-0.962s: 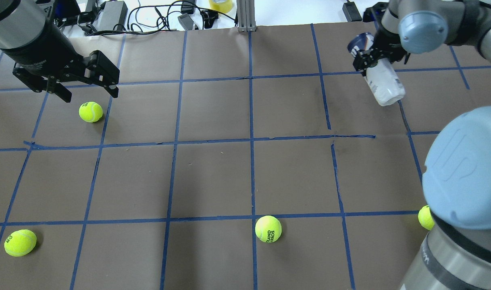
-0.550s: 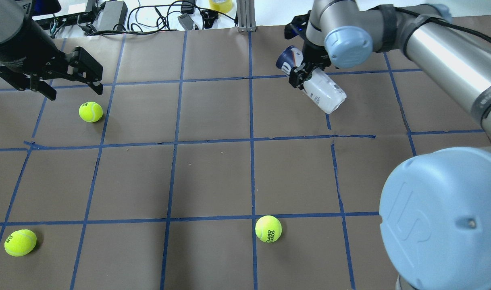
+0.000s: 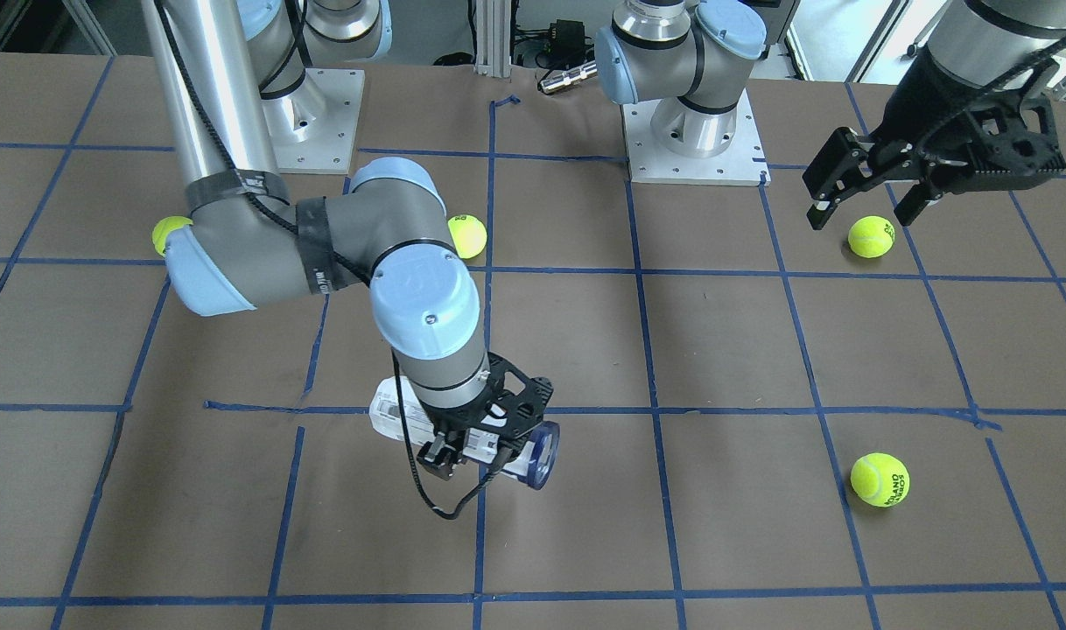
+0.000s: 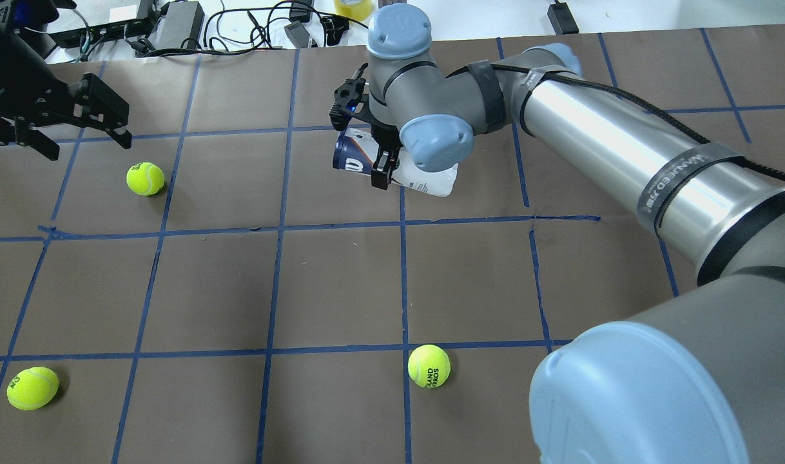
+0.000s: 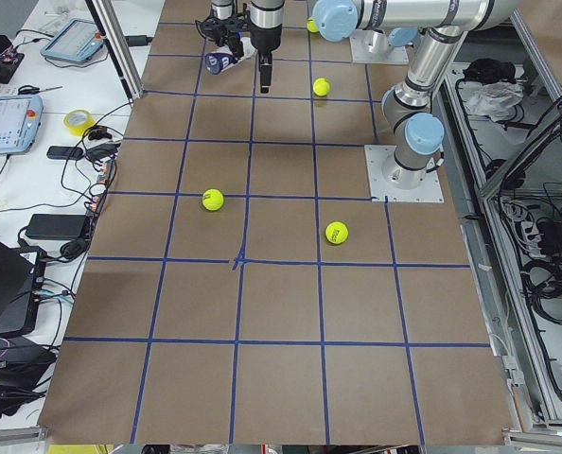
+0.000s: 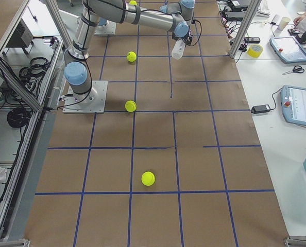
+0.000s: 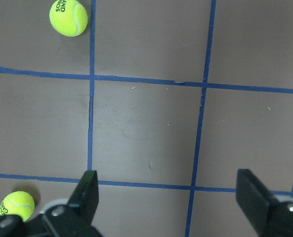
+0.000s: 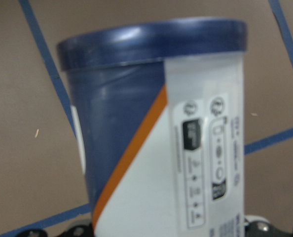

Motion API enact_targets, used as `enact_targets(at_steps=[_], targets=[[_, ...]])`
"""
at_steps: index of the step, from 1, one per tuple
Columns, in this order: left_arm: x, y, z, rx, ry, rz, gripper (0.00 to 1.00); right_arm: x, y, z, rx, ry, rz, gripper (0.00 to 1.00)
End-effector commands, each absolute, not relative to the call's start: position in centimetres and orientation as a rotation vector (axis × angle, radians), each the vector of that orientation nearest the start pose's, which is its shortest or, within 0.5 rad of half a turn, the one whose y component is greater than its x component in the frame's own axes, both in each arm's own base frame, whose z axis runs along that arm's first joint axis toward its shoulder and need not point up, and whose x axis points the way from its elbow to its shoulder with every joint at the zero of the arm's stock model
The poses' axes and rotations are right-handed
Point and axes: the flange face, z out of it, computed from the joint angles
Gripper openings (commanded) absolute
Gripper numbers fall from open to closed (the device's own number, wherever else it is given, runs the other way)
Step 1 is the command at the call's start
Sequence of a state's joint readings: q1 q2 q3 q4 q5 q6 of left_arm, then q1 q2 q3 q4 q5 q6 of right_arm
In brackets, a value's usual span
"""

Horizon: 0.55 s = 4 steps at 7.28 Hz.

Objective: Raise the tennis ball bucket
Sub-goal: 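Carry the can with the right gripper toward the table center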

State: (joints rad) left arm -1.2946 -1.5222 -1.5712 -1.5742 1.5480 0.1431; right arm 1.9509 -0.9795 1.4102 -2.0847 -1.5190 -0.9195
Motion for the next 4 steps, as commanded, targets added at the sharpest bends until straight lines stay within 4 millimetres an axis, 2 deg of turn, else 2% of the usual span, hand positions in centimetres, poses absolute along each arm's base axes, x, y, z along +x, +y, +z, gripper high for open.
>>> enact_targets(at_steps=[1,3,4], targets=[[0.8,-49.8,50.2,-0.259,3.157,-0.059,1.0,44.5,-56.2,24.2,-2.19,2.264,-0.195,0.69],[0.9,-50.3,49.8,-0.256,3.16,-0.068,1.0,45.6,-55.1,21.4,-2.205,2.244,-0.162,0.69],[0.9,-50.3,49.9,-0.256,3.16,-0.07,1.0,46.0,-55.4,21.0,-2.162,2.284,-0.224,0.71]])
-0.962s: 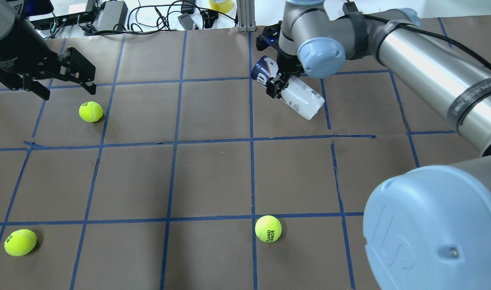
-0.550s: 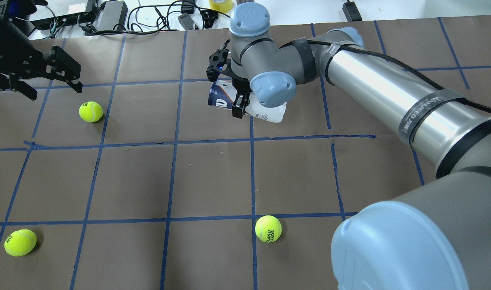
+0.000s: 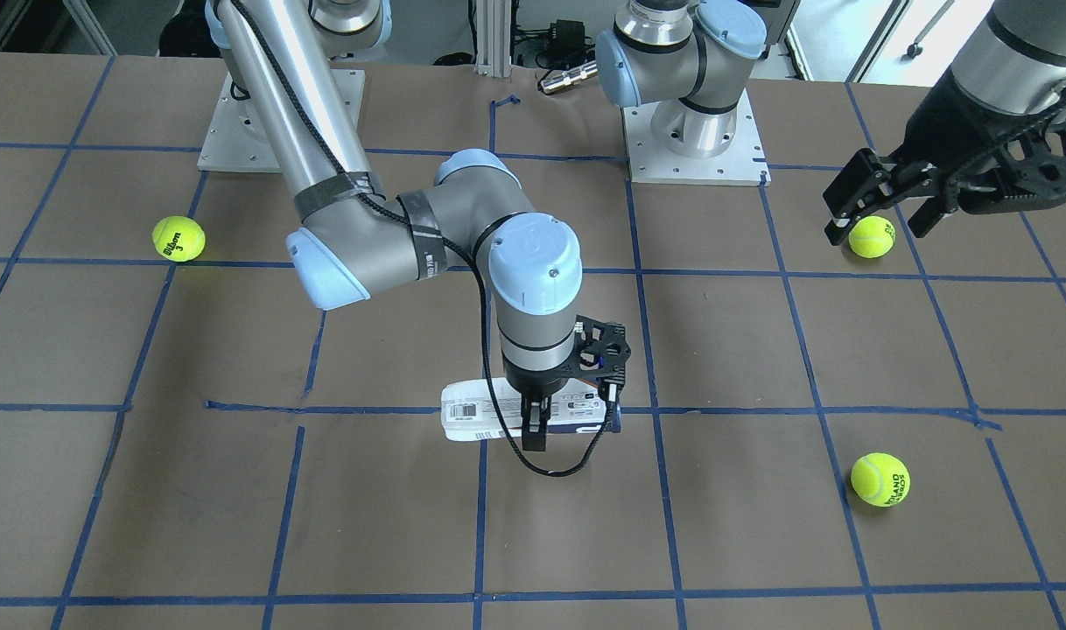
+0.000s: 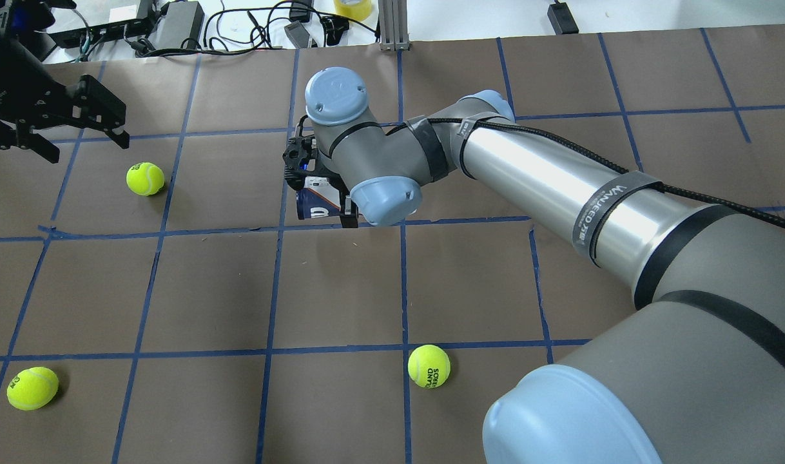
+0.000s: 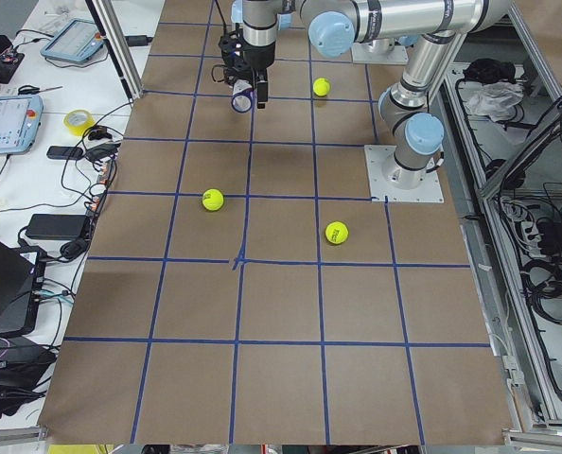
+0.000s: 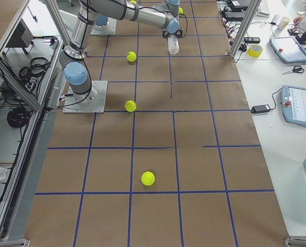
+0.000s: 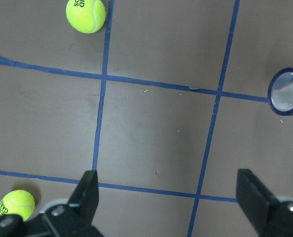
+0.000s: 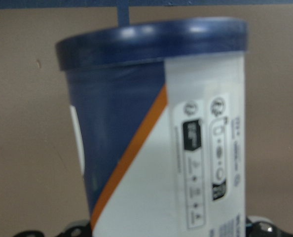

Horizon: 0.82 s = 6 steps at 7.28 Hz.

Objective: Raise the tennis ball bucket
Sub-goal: 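Carry the can with the right gripper toward the table center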

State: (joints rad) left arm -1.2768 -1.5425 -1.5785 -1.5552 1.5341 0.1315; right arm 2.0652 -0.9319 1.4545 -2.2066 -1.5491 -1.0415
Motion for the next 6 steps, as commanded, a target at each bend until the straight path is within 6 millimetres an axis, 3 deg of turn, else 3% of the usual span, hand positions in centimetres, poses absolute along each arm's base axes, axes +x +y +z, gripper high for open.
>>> enact_targets(at_steps=[1,2,3,6], targets=[[0.9,-50.4,49.8,-0.256,3.162,-0.07,1.0,45.9,-55.3,20.0,-2.15,2.293,-0.192,0.72],[1.0,-50.4,49.8,-0.256,3.16,-0.07,1.0,45.9,-55.2,19.6,-2.134,2.313,-0.18,0.77],[1.0,-50.4,49.8,-0.256,3.16,-0.07,1.0,45.8,-55.1,19.5,-2.126,2.319,-0.173,1.0],[0.9,-50.4,49.8,-0.242,3.163,-0.071,1.0,47.1,-54.5,21.6,-2.078,2.341,-0.224,1.0]])
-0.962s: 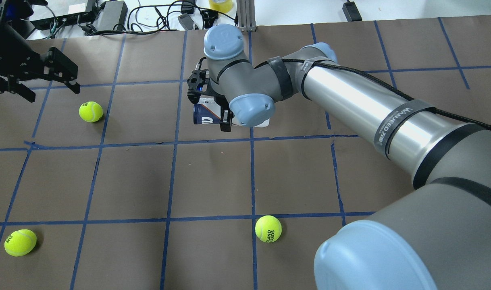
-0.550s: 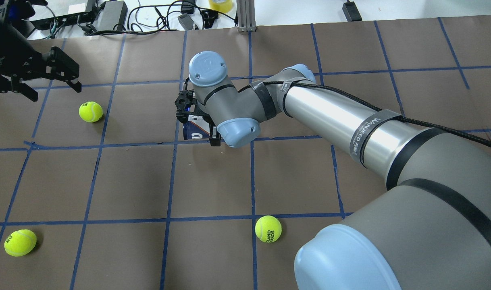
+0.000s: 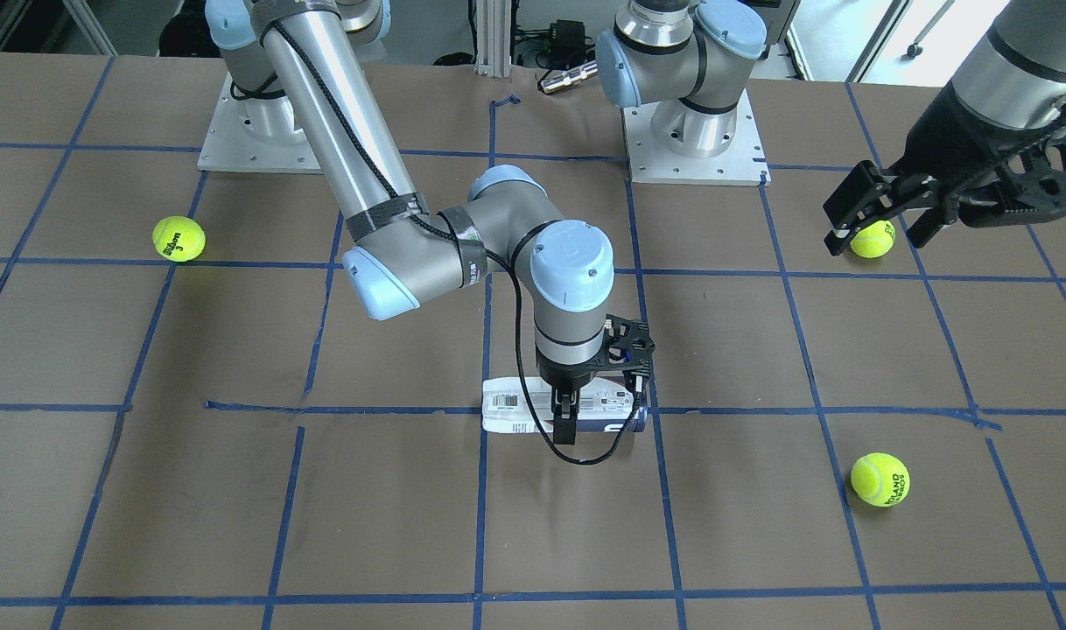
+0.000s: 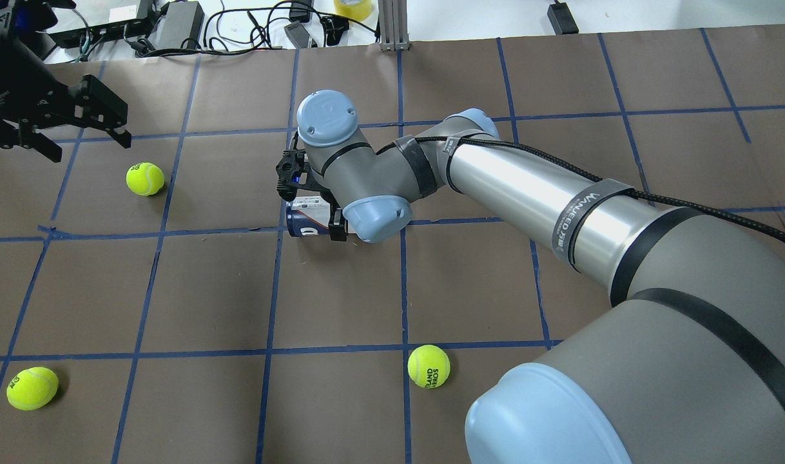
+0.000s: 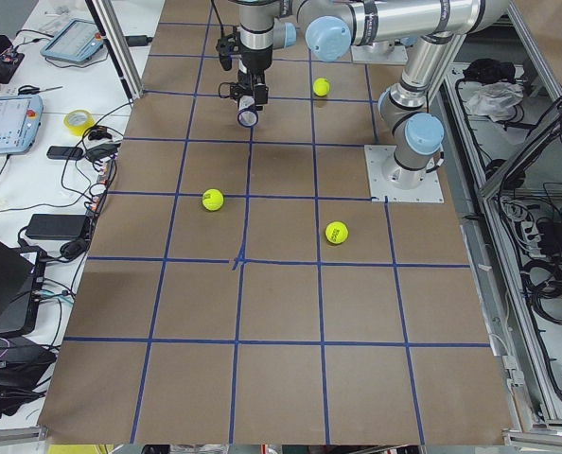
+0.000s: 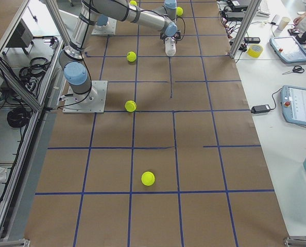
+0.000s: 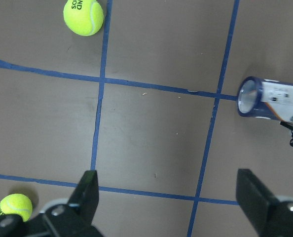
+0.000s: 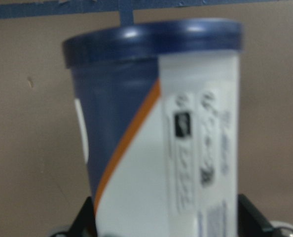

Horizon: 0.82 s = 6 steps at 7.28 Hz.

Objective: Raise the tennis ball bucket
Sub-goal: 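Lay the can on its side and open the right gripper, withdrawing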

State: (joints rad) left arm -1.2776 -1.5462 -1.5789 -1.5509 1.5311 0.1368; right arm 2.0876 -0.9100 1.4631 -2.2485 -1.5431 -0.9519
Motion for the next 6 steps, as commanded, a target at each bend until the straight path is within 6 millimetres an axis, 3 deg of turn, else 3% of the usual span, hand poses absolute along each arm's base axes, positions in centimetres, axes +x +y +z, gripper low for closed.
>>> enact_targets(at_steps=[1,3,5,6], targets=[[0.8,-50.4,49.9,-0.239,3.162,-0.073,1.0,47.0,-54.5,22.3,-2.062,2.356,-0.226,1.0],[0.5,-50.4,49.9,-0.237,3.164,-0.073,1.0,42.7,-55.5,29.5,-1.923,2.468,-0.223,1.0],[0.2,-50.4,49.9,-0.193,3.168,-0.077,1.0,33.7,-56.8,38.5,-1.689,2.638,-0.25,1.0],[-0.4,-50.6,49.5,-0.164,3.227,-0.085,1.0,27.6,-58.5,40.2,-1.554,2.723,-0.206,1.0]])
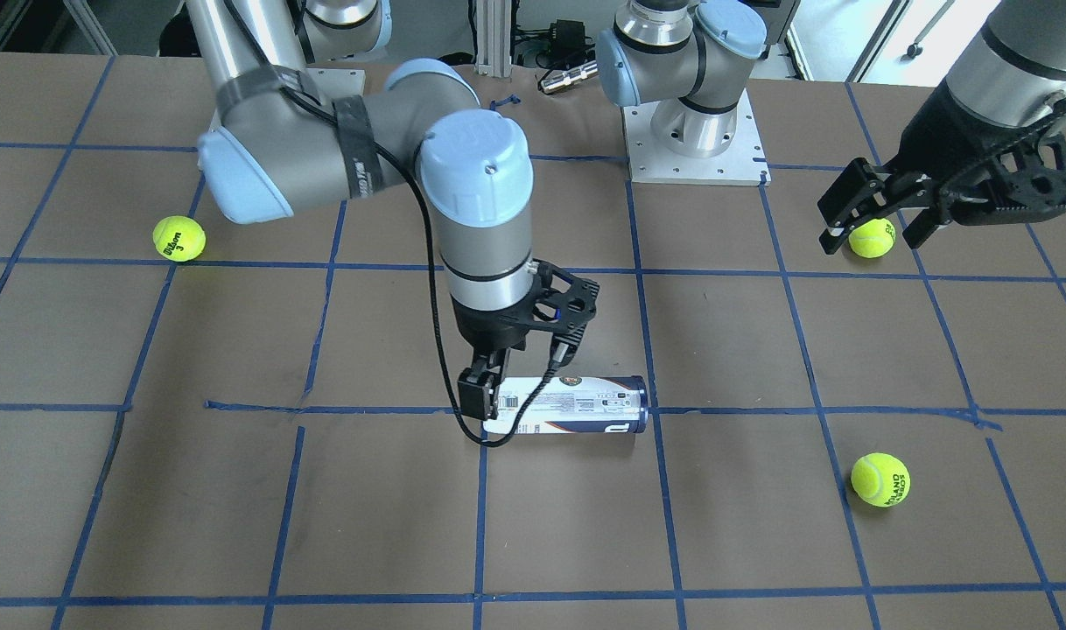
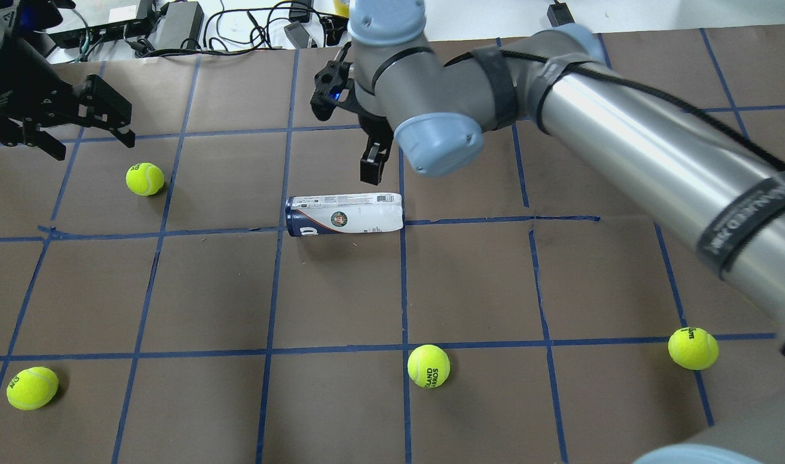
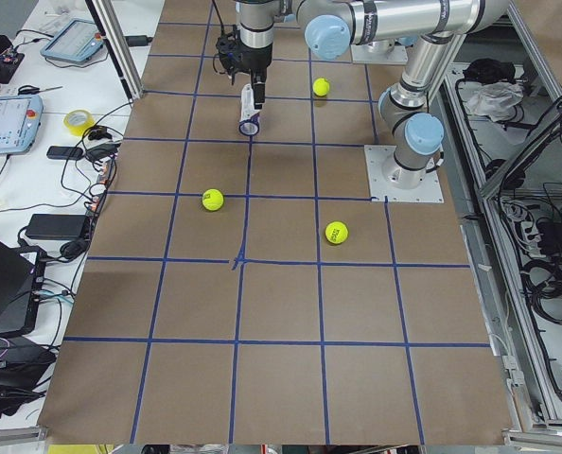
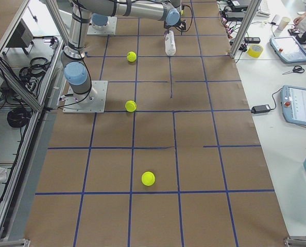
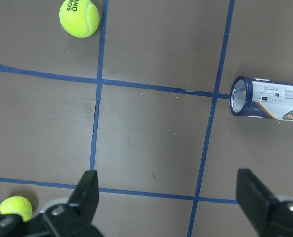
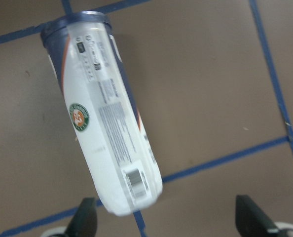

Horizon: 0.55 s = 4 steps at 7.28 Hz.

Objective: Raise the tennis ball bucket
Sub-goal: 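Lay the can on its side and open the right gripper, withdrawing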

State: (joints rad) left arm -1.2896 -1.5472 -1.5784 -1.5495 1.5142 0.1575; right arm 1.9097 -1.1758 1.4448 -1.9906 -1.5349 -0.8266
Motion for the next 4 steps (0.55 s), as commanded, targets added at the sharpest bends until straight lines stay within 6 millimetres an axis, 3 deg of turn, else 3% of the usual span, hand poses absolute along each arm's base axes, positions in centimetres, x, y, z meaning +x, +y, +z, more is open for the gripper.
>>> enact_targets(at_steps=[1,2,3,4], targets=[[-1.3,-51.0,48.5,-0.195,3.331,-0.087,1.0,21.6,-58.9,42.5,-1.413,2.797,-0.166,1.0],[-1.6,-51.0,47.2,-0.186,3.354,-0.052,1.0,16.1,-58.4,44.4,-1.225,2.878,-0.108,1.0],[-1.8,-51.1,45.6,-0.199,3.374,-0.027,1.0,13.4,-56.7,47.0,-0.996,2.971,-0.113,1.0],[-2.5,-51.4,43.8,-0.225,3.462,0.0,1.0,13.0,-55.6,47.5,-0.824,3.021,-0.07,1.0]])
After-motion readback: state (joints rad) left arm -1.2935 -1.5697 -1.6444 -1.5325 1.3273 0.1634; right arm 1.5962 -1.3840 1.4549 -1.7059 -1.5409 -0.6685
